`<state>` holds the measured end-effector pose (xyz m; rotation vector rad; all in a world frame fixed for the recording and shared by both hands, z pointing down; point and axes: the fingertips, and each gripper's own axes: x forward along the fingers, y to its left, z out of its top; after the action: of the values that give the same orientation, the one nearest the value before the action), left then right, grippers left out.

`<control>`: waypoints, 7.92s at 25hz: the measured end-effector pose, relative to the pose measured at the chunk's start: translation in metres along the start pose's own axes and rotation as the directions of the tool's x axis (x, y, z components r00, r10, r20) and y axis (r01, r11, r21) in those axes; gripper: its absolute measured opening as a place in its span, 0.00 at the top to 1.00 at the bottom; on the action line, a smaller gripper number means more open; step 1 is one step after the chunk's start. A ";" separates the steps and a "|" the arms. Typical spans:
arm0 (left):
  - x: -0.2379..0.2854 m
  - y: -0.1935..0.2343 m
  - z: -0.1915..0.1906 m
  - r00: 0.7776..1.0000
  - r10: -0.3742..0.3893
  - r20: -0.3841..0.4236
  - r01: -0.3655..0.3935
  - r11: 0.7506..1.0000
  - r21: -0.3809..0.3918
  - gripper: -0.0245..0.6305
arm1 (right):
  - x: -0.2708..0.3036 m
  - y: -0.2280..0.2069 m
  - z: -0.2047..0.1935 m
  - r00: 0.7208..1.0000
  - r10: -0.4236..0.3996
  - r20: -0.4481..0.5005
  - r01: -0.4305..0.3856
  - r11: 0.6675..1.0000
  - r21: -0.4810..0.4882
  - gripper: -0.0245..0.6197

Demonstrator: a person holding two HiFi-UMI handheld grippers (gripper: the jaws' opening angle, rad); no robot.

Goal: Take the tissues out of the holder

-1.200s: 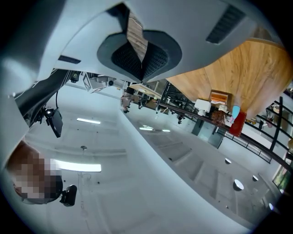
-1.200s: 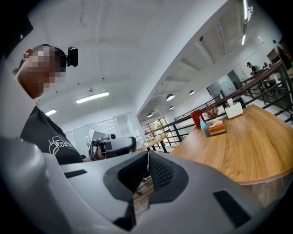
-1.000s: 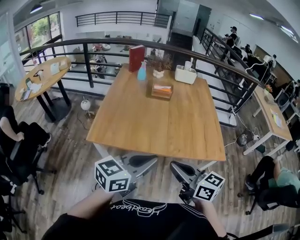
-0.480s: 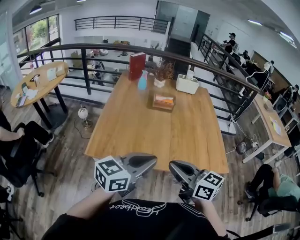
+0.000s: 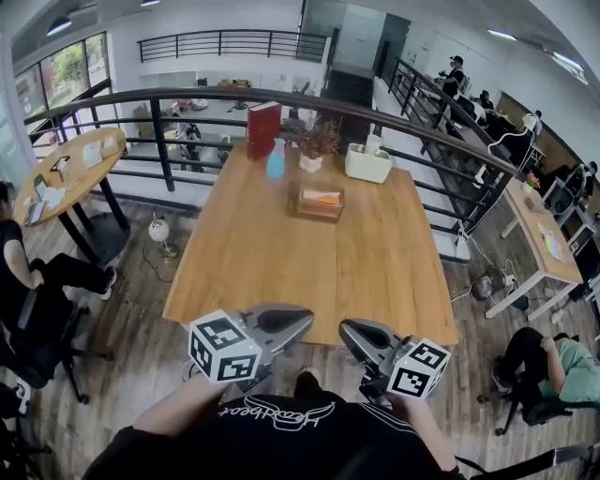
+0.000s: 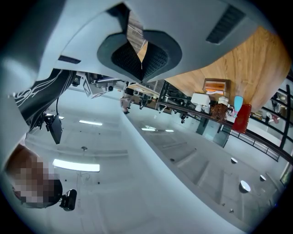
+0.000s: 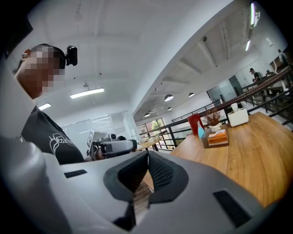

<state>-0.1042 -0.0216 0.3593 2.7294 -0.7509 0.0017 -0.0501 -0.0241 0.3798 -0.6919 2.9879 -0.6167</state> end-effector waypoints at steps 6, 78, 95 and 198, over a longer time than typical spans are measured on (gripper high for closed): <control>0.015 0.026 0.006 1.000 0.012 -0.004 -0.012 1.000 0.008 0.94 | 0.015 -0.027 0.007 1.000 0.016 -0.002 -0.016 1.000 0.004 0.93; 0.254 0.355 -0.006 0.959 0.091 -0.268 -0.109 0.993 -0.053 0.94 | 0.163 -0.407 0.059 0.990 0.053 -0.133 -0.034 0.990 0.140 0.93; 0.284 0.418 0.008 0.942 0.123 -0.312 -0.131 0.991 -0.004 0.68 | 0.167 -0.434 0.056 0.986 0.125 -0.108 -0.112 0.986 0.120 0.93; 0.351 0.576 -0.029 0.564 0.368 -0.740 0.279 0.758 0.590 0.62 | 0.217 -0.490 0.050 0.967 -0.010 -0.254 0.023 0.999 0.048 0.93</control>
<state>-0.0871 -0.6575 0.5854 2.7235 -0.5539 1.7902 -0.0355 -0.5389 0.5359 -0.6842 3.1865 -0.8399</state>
